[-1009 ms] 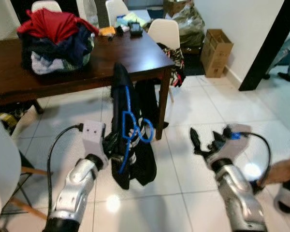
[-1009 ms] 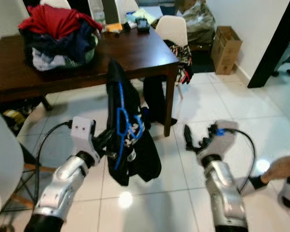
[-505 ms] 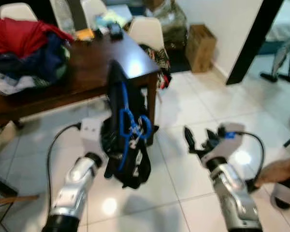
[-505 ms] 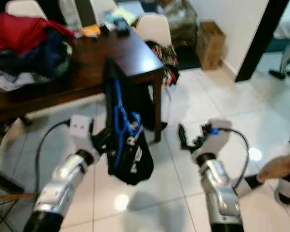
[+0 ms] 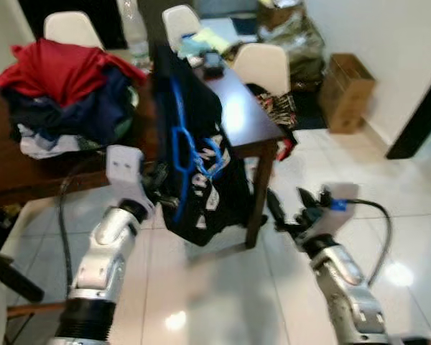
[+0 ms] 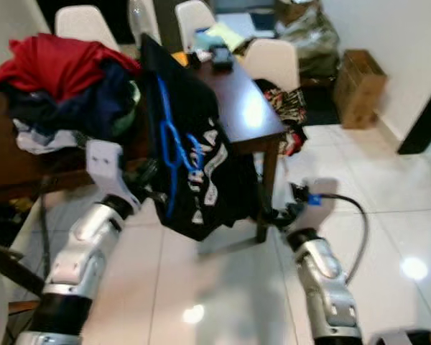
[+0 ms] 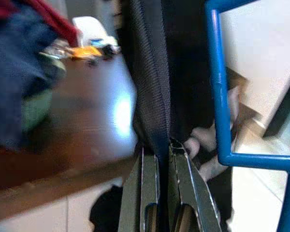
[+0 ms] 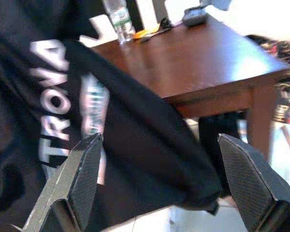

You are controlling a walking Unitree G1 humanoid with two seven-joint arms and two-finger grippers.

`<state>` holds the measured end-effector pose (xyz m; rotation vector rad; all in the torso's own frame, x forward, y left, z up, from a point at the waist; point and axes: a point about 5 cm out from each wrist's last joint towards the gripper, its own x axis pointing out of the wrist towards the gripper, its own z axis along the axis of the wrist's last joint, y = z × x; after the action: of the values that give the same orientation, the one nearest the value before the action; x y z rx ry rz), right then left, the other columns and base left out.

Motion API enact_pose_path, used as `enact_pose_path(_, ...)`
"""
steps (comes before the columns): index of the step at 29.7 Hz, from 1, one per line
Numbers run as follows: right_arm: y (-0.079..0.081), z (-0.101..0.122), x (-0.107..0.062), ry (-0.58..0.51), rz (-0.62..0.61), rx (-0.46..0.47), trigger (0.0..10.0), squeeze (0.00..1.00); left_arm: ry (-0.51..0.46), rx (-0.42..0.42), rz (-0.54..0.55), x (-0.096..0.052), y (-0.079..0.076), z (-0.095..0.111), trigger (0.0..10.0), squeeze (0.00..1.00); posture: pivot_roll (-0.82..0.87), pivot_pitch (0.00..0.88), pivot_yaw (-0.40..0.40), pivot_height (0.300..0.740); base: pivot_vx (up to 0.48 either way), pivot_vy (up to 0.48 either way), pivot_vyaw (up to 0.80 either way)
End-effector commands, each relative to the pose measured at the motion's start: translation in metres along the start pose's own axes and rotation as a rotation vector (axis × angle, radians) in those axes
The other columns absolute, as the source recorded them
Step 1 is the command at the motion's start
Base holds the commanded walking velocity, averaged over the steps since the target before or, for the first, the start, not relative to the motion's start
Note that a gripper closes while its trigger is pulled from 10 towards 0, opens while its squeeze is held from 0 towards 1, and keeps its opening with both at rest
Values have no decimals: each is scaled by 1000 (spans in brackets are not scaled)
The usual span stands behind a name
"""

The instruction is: Hang hanger

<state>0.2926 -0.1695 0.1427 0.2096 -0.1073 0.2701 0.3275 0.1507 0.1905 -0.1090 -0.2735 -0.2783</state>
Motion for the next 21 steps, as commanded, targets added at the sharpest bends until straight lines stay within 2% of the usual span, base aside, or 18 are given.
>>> enact_pose_path(1,-6,-2,-4,11,-20,-9,10000,0,-60,0,-28,6,-7,17,10000,0,30,144,33,740,480,0,794)
enact_pose_path(6,-7,-3,-4,15,-28,-2,10000,0,-98,-16,-61,11,-11,30,10000,0,30,144,33,740,480,0,159)
enact_pose_path(8,-8,-4,-4,24,-33,-5,10000,0,-144,-55,-182,16,-25,47,10000,0,32,145,32,740,480,0,0)
enact_pose_path(10,-8,-4,-4,24,-33,-5,10000,0,-144,-55,-182,16,-25,47,10000,0,32,145,32,740,480,0,0)
enact_pose_path(12,-8,-5,-3,35,-38,-8,10000,0,-160,-93,-311,16,-40,55,10000,0,32,147,33,740,480,0,0)
enact_pose_path(13,-8,-5,-3,35,-38,-8,10000,0,-160,-93,-311,16,-40,55,10000,0,32,147,33,740,480,0,0)
enact_pose_path(15,-9,-6,-3,51,-42,-4,10000,0,-141,-143,-451,14,-56,58,10000,0,32,147,34,740,480,0,-800)
enact_pose_path(16,-9,-6,-3,51,-42,-4,10000,0,-141,-143,-451,14,-56,58,10000,0,32,147,34,740,480,0,-800)
enact_pose_path(17,-9,-7,-3,54,-43,-2,10000,0,-123,-154,-507,12,-65,56,10000,0,31,147,35,740,450,0,-800)
enact_pose_path(21,-9,-7,-3,54,-44,1,10000,0,-98,-184,-525,11,-70,52,10000,0,30,148,37,740,112,0,-800)
